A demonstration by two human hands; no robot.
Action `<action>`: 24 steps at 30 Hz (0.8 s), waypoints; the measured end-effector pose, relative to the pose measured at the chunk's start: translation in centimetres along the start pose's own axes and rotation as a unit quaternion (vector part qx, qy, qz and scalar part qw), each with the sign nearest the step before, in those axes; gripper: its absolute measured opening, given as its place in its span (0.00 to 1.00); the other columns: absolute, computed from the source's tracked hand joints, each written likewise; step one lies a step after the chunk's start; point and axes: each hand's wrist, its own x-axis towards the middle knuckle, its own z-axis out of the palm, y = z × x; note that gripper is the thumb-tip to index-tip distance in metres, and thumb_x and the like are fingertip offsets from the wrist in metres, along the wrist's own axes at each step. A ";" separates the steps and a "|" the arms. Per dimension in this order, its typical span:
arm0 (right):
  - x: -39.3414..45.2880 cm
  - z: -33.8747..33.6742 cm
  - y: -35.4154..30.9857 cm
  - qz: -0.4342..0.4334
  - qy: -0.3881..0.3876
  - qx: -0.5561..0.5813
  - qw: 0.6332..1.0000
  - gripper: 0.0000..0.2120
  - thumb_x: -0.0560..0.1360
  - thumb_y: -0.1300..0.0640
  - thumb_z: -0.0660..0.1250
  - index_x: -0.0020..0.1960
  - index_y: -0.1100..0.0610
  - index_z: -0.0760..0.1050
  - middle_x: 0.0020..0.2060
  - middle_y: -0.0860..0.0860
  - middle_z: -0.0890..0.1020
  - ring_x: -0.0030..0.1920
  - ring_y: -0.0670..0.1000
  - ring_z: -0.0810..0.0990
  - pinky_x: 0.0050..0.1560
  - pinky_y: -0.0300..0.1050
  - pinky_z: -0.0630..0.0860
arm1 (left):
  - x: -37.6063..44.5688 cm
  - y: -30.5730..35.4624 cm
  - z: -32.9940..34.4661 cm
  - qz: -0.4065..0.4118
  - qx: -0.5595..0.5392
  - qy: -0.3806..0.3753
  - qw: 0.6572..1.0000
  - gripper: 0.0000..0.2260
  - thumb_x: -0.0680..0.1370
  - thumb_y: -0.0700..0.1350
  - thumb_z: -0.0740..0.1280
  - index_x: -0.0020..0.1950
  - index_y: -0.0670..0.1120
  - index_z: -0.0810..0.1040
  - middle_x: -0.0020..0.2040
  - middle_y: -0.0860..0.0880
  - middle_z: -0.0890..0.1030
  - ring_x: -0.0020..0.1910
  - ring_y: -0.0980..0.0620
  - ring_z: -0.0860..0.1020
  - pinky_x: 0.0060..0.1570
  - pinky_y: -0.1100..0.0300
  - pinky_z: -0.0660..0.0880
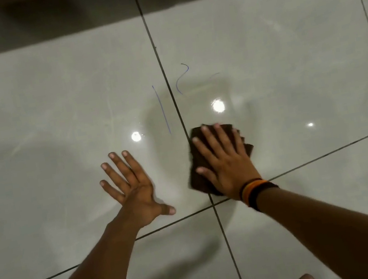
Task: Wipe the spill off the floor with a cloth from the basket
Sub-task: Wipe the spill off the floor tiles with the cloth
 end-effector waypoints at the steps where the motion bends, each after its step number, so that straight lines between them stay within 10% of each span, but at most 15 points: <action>1: -0.1 -0.3 1.8 0.058 0.003 0.011 0.998 0.33 0.83 0.38 0.49 0.84 0.51 0.53 0.84 0.57 0.53 0.83 0.64 0.51 0.78 0.74 0.49 | 0.0 0.0 -0.1 -0.005 0.001 0.000 1.000 0.81 0.59 0.65 0.84 0.73 0.38 0.16 0.71 0.31 0.16 0.70 0.27 0.18 0.70 0.30 0.26; 6: 11.3 -4.1 4.8 0.337 0.064 0.077 0.936 0.36 0.82 0.37 0.43 0.85 0.53 0.46 0.85 0.59 0.46 0.83 0.66 0.45 0.77 0.76 0.45 | 0.4 -0.2 0.4 0.007 -0.008 0.007 1.000 0.82 0.57 0.65 0.84 0.72 0.39 0.15 0.70 0.33 0.14 0.71 0.27 0.18 0.66 0.32 0.22; 13: 6.6 -2.1 -2.4 -0.043 0.014 -0.020 0.999 0.33 0.83 0.37 0.47 0.85 0.50 0.52 0.85 0.56 0.53 0.84 0.63 0.49 0.78 0.73 0.51 | 0.0 -0.1 0.1 0.007 -0.011 -0.012 1.000 0.80 0.60 0.63 0.84 0.73 0.39 0.15 0.69 0.34 0.13 0.68 0.29 0.15 0.66 0.32 0.22; 20: 14.6 -5.3 1.9 0.269 0.070 0.074 0.958 0.35 0.82 0.36 0.44 0.85 0.51 0.47 0.85 0.57 0.48 0.83 0.65 0.46 0.78 0.75 0.44 | 0.5 -0.7 0.5 0.007 -0.005 -0.002 1.000 0.83 0.54 0.65 0.84 0.73 0.42 0.14 0.66 0.38 0.09 0.63 0.35 0.10 0.58 0.39 0.13; 24: 16.4 -4.3 -5.1 0.068 0.067 0.002 0.995 0.34 0.82 0.37 0.46 0.84 0.52 0.53 0.84 0.58 0.54 0.83 0.66 0.51 0.78 0.74 0.45 | 0.5 -1.0 0.7 0.000 -0.003 -0.003 1.000 0.82 0.56 0.63 0.85 0.73 0.42 0.15 0.65 0.38 0.09 0.63 0.34 0.10 0.62 0.36 0.16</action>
